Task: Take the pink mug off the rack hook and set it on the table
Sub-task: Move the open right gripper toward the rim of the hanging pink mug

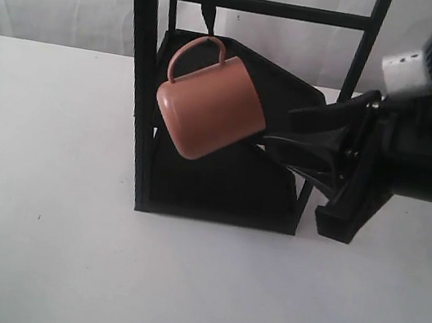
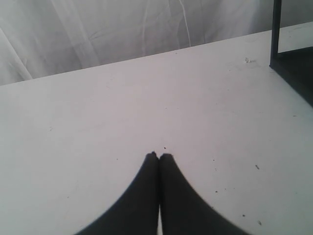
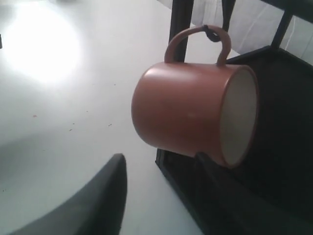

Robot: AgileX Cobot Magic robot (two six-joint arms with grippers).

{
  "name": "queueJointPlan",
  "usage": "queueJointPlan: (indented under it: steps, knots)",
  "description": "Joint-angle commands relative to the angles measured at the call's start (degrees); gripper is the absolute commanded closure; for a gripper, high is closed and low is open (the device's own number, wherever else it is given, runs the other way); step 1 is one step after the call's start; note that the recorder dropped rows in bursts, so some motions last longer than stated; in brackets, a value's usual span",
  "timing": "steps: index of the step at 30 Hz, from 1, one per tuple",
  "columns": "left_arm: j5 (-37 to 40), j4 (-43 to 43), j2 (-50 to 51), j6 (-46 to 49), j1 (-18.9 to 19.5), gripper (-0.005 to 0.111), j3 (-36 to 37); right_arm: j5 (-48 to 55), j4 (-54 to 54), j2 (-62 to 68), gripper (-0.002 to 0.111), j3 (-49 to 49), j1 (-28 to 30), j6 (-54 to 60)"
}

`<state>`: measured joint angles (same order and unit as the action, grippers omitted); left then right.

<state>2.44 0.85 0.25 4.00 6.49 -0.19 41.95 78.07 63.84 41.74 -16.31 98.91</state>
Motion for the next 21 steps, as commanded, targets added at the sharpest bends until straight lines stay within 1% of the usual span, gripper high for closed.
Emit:
queueJointPlan:
  steps: [1, 5, 11, 14, 15, 17, 18, 21]
  knots:
    - [-0.23, -0.19, -0.25, -0.13, 0.11, 0.107, 0.19, -0.92, 5.19, 0.93, 0.054, 0.47, -0.96, 3.94]
    - [-0.23, -0.19, -0.25, -0.13, 0.11, 0.107, 0.19, -1.9, 6.63, 0.93, 0.048, 0.47, -0.96, 4.07]
    - [-0.23, -0.19, -0.25, -0.13, 0.11, 0.107, 0.19, -2.33, 7.43, 1.37, 0.048, 0.47, -0.96, 4.26]
    - [-0.23, -0.19, -0.25, -0.13, 0.11, 0.107, 0.19, -6.14, 12.49, 4.09, 0.048, 0.47, -0.96, 6.24]
    - [-0.23, -0.19, -0.25, -0.13, 0.11, 0.107, 0.19, -3.43, 15.32, 5.04, 0.048, 1.42, -0.96, 6.24]
    - [-0.23, -0.19, -0.25, -0.13, 0.11, 0.107, 0.19, 1.21, 15.1, 4.9, 0.048, 3.63, -0.96, 7.3]
    - [-0.23, -0.19, -0.25, -0.13, 0.11, 0.107, 0.19, 1.08, 15.1, 4.92, 0.048, 3.95, -0.96, 7.67]
    - [-0.23, -0.19, -0.25, -0.13, 0.11, 0.107, 0.19, -4.31, 15.1, 5.89, 0.048, 4.24, -0.96, 7.78]
